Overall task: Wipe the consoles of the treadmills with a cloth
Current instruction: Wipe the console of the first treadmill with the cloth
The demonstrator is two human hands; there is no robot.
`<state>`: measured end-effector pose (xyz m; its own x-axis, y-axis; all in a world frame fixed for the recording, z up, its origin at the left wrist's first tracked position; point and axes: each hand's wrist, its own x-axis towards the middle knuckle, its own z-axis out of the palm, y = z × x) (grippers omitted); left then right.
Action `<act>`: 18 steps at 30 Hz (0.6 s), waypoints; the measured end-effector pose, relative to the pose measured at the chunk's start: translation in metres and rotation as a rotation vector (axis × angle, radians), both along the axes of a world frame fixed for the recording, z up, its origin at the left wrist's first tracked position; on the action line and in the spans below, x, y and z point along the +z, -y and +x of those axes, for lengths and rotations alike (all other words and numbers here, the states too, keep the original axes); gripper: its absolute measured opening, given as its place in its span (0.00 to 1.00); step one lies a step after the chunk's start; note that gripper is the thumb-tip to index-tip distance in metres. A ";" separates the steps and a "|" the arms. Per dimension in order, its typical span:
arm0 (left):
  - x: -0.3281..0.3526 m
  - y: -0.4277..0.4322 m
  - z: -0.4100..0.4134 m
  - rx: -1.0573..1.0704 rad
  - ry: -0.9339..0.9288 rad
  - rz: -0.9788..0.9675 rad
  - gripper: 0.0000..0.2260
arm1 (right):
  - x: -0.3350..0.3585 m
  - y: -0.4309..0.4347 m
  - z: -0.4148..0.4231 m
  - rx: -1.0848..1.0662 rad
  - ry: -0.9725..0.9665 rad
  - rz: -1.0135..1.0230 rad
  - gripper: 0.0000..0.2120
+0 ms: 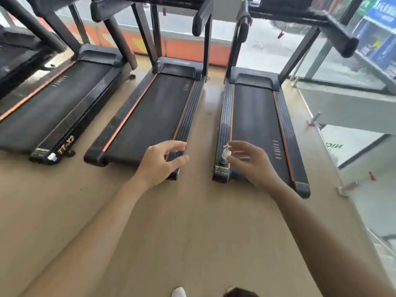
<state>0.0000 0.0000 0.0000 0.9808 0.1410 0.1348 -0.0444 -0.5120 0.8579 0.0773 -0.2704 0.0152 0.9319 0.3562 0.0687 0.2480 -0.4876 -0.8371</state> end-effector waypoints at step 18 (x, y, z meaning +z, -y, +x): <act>-0.187 0.148 0.116 -0.295 -0.638 -0.056 0.10 | -0.172 0.139 0.062 -0.262 -0.523 -0.222 0.14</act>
<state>0.1160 -0.1484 -0.1867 0.8645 -0.1533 -0.4788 0.3456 -0.5104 0.7874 0.1393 -0.4089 -0.1564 0.8807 0.0644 -0.4693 -0.3185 -0.6528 -0.6873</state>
